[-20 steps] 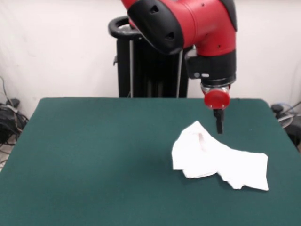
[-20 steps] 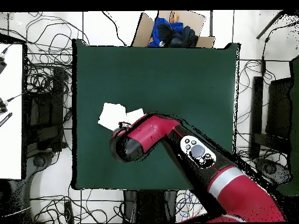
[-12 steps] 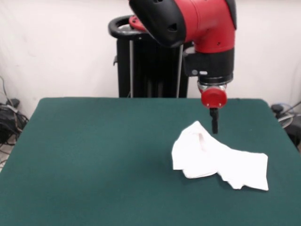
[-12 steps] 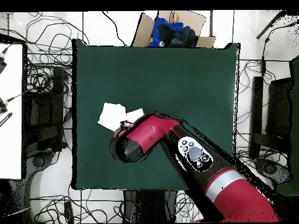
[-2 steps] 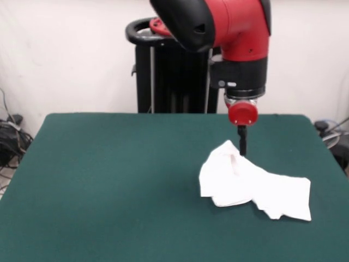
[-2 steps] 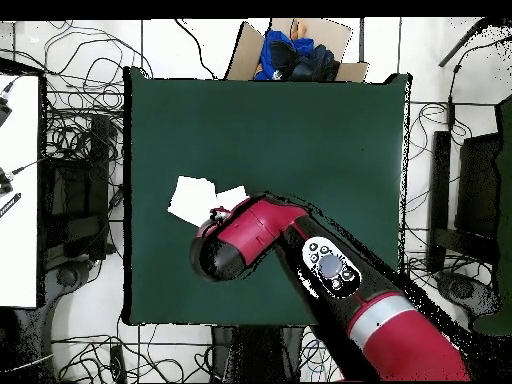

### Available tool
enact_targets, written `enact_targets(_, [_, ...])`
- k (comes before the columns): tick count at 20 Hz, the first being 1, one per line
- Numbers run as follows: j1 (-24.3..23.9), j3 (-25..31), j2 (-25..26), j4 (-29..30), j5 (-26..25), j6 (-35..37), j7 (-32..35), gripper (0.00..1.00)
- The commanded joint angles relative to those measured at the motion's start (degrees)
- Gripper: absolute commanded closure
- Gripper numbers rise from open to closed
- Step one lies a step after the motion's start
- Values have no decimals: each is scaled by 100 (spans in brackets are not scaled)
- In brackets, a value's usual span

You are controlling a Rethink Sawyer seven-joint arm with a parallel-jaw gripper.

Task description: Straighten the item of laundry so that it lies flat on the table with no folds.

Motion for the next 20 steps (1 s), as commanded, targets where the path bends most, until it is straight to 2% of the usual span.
enact_targets(1, [166, -507, 52, -488, -316, -8, 519, 0])
enact_targets(13, [289, -703, 274, -644, -254, 274, 298, 0])
enact_targets(20, [-54, -388, 662, -602, 68, 360, -176, 0])
